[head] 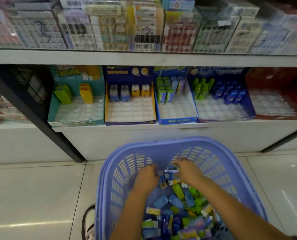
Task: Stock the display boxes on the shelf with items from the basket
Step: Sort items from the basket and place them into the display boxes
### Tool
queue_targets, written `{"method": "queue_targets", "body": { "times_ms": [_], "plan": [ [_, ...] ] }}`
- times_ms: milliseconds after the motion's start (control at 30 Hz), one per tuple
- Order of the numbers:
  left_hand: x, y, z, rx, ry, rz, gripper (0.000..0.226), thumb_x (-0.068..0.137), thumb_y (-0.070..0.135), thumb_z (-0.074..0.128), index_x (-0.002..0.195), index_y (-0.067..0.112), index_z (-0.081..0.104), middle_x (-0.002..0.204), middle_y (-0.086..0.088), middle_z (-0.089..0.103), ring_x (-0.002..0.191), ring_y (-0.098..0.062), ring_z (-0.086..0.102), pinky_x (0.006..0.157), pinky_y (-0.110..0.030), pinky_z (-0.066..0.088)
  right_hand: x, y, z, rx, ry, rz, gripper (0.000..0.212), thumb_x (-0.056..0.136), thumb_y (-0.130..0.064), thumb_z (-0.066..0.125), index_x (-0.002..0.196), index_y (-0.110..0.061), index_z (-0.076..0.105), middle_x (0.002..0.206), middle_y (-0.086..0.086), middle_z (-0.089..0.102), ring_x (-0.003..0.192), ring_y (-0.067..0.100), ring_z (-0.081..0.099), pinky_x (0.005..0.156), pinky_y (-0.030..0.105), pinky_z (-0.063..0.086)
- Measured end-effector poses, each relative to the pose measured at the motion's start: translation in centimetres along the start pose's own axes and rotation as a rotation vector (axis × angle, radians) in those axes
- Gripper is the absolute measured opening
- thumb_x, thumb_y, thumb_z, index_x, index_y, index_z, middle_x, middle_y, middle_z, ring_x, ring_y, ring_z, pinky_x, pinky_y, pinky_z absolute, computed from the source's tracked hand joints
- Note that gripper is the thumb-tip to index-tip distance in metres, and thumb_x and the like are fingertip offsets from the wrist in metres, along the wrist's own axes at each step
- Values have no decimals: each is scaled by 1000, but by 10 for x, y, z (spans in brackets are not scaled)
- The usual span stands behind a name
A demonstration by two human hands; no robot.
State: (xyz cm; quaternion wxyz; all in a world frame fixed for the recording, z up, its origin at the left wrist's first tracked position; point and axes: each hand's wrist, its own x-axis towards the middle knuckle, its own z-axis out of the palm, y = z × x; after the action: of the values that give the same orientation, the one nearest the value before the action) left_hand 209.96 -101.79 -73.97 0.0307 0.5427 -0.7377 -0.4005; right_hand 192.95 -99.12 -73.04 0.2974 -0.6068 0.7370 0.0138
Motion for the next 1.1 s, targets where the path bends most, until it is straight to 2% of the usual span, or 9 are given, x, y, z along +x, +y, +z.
{"method": "queue_targets", "body": {
  "times_ms": [167,300,467,633,767,867,967,1033,1100],
  "plan": [
    [13,-15,56,34,-131,-71,48,92,19,51,139,13,42,140,-14,43,129,-31,41,105,-39,37,15,26,52,3,-36,49,60,84,-15,63,139,-27,40,138,10,44,126,28,43,99,36,42],
    [26,-22,81,125,-76,-100,51,97,21,43,146,20,32,142,-12,38,128,-32,37,102,-38,36,24,30,76,-65,-37,64,60,93,-21,52,146,-29,26,149,9,21,135,35,26,105,44,36],
    [42,-27,96,268,-9,-164,48,97,18,43,144,16,33,147,-11,33,134,-27,30,108,-36,29,34,33,78,-204,29,1,52,93,-14,48,142,-18,31,142,11,36,130,27,32,105,38,31],
    [52,-24,90,405,-51,-219,48,91,32,53,134,13,42,137,-12,48,128,-30,40,111,-38,27,38,40,76,-235,-47,-4,65,87,-30,59,144,-18,28,135,12,47,124,28,42,98,37,37],
    [55,-23,94,505,-111,-242,48,95,30,49,137,7,38,140,-15,43,132,-31,36,113,-41,25,30,47,73,102,-37,91,53,82,-34,68,127,-14,48,116,12,61,105,28,57,82,32,47],
    [49,-21,91,488,-173,-260,47,97,29,46,136,4,40,139,-17,44,131,-31,39,112,-39,29,19,53,59,442,5,152,36,79,-30,73,110,-17,59,99,2,63,89,17,59,70,26,40],
    [42,-9,80,114,-167,-304,27,98,27,46,110,4,53,113,-21,62,105,-31,59,88,-37,46,13,54,34,541,16,104,19,79,-32,70,95,-28,60,85,-9,60,76,10,57,69,29,45],
    [38,10,66,-364,-131,-364,22,98,23,46,88,5,54,82,-18,64,75,-27,62,68,-34,46,6,50,15,604,41,87,28,78,-31,72,104,-25,61,95,-8,62,85,12,60,75,32,49],
    [34,30,51,-896,-180,-438,21,99,20,46,90,4,57,66,-10,67,58,-20,64,61,-31,51,0,48,-2,585,111,56,31,77,-27,74,106,-23,62,99,-6,63,91,12,60,77,28,48]
  ]
}}
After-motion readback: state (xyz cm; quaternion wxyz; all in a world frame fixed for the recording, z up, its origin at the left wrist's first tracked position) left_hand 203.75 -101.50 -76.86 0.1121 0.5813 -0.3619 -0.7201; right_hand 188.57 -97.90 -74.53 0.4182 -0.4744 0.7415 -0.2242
